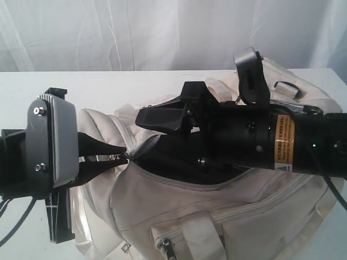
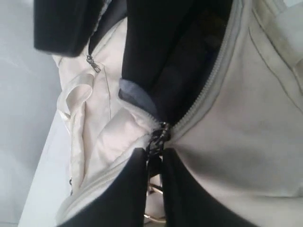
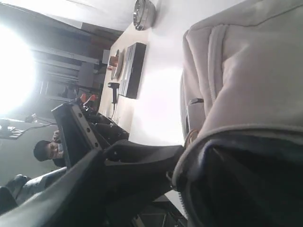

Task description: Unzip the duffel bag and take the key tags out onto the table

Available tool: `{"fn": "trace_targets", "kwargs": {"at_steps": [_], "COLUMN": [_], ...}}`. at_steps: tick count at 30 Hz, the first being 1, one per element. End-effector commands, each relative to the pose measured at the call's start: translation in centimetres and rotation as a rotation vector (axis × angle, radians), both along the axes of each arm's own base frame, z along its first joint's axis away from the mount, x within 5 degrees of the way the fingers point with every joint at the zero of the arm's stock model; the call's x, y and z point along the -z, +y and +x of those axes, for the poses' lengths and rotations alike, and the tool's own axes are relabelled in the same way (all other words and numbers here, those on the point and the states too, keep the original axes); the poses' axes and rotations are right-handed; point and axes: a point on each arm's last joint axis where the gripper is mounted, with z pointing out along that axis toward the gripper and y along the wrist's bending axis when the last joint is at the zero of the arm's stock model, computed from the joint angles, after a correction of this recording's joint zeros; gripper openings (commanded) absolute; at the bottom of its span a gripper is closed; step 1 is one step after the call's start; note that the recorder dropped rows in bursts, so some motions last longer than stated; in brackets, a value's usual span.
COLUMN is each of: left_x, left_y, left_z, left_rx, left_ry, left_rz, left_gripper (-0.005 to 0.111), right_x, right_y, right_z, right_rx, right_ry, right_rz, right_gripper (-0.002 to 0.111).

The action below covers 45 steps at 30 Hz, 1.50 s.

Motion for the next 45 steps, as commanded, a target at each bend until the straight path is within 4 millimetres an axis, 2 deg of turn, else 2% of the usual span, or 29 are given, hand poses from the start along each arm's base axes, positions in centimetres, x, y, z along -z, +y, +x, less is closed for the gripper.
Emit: {"fn": "trace_targets", "kwargs": {"at_steps": [1,4,7,14,22,24,28,30,32,34,37,45], "left_x": [-0.5,-0.5,-0.7,-1.0,-1.0,-1.0,-1.1,-1.0,-0.9,-0.8,-0.8,-0.7], "left_y": [0.3,0.3,0.3,0.1,-0.2,-0.2,-0.2,0.0,0.5,1.0,1.3,2.4], "left_z": [-0.2,-0.2,-0.4,-1.0,-1.7,-1.7,-1.7,-1.3,-0.5,0.1,0.4,1.5], "left_rx": [-0.007,-0.004,0.009,0.07,0.164,0.18,0.178,0.134,0.04,-0.049,-0.089,-0.257], "left_ry": [-0.029,-0.029,-0.031,-0.054,-0.075,-0.085,-0.091,-0.101,-0.122,-0.138,-0.147,-0.17], "left_rz": [-0.008,-0.007,-0.016,-0.029,-0.014,-0.012,-0.019,-0.001,0.035,0.068,0.084,0.135], "left_gripper": [0.003,0.003,0.003,0.003,0.003,0.003,0.003,0.003,0.003,0.003,0.003,0.003], "right_x": [-0.2,0.4,1.1,1.5,1.1,1.5,2.6,3.1,2.9,2.5,2.3,0.3], "right_y": [0.0,-0.1,-0.2,-0.6,-0.6,-0.3,0.9,1.2,1.3,1.4,1.4,-0.2], "right_z": [-1.0,-1.5,-1.4,-0.2,0.7,0.7,0.2,-0.3,-0.8,-1.1,-1.3,-1.7], "right_rx": [-0.108,-0.173,-0.148,0.041,0.14,0.115,0.047,-0.001,-0.074,-0.121,-0.154,-0.227], "right_ry": [-0.041,-0.092,-0.068,0.035,0.136,0.15,0.181,0.163,0.098,0.041,-0.024,-0.216], "right_rz": [0.006,-0.068,-0.084,-0.055,0.044,0.056,0.034,-0.003,0.005,0.035,0.049,0.099], "right_gripper": [0.051,0.046,0.044,0.044,0.043,0.037,0.016,0.004,0.001,0.001,0.001,0.001]}}
